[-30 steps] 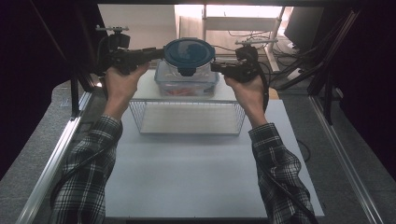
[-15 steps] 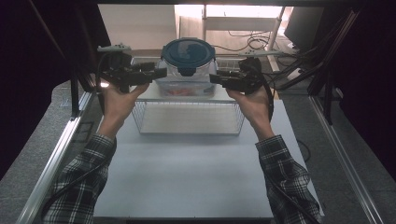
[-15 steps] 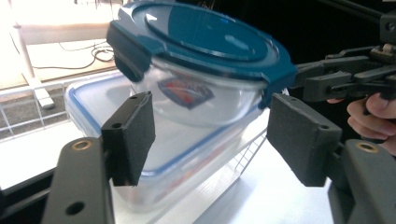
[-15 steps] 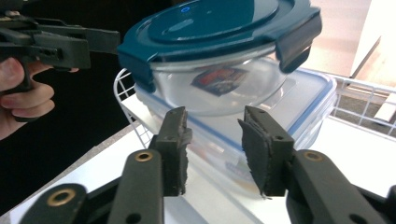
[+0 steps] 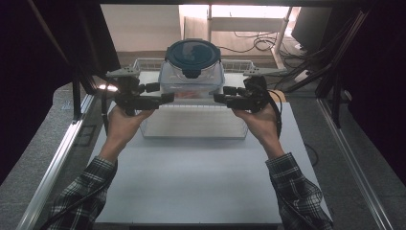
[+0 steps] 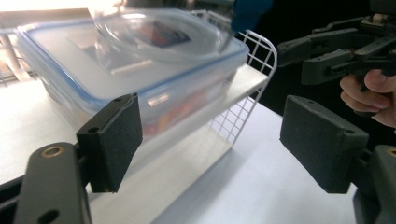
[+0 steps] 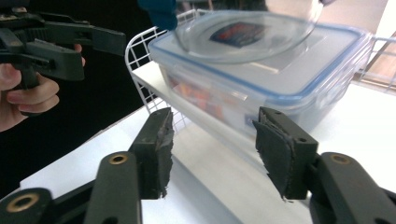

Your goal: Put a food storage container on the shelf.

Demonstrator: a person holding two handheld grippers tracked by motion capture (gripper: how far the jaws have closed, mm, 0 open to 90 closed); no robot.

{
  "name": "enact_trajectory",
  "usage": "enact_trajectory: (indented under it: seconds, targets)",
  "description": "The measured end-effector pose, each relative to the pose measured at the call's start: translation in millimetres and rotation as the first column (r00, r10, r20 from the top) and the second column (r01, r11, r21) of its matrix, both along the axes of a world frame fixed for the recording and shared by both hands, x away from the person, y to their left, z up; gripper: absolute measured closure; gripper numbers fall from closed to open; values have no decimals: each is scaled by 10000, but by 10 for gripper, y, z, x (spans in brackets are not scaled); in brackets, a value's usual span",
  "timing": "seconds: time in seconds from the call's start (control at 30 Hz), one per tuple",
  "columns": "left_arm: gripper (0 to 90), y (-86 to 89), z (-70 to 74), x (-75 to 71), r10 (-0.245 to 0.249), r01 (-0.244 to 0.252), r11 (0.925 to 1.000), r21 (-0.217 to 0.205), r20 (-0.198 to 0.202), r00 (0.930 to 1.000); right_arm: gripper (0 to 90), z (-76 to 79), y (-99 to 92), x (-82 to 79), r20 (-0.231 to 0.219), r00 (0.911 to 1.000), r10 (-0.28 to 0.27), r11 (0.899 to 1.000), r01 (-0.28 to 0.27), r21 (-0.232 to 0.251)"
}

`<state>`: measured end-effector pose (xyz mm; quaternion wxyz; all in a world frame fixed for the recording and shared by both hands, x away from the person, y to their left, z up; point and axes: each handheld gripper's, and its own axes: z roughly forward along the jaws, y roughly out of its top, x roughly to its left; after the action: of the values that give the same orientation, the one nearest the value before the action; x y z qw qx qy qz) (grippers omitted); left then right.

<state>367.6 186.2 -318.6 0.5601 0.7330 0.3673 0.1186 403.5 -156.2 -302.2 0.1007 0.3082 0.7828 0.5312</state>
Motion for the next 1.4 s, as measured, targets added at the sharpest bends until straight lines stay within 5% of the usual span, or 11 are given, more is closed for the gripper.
enact_trajectory:
  seconds: [0.73,1.13,1.4]
  targets:
    - [67,-151,-400,-325,-425,437,9944,961,-142,9990,176,-344,65,-267,3,9993,386,9975,-386,-593]
    - [44,-162,-624,-476,-616,664,9944,821,-601,9963,72,-555,69,-462,56,9982,594,9917,-584,-1148]
    - [40,-200,-815,-639,-616,698,9898,1240,-690,9957,15,-708,25,-636,78,9979,647,9894,-631,-1311]
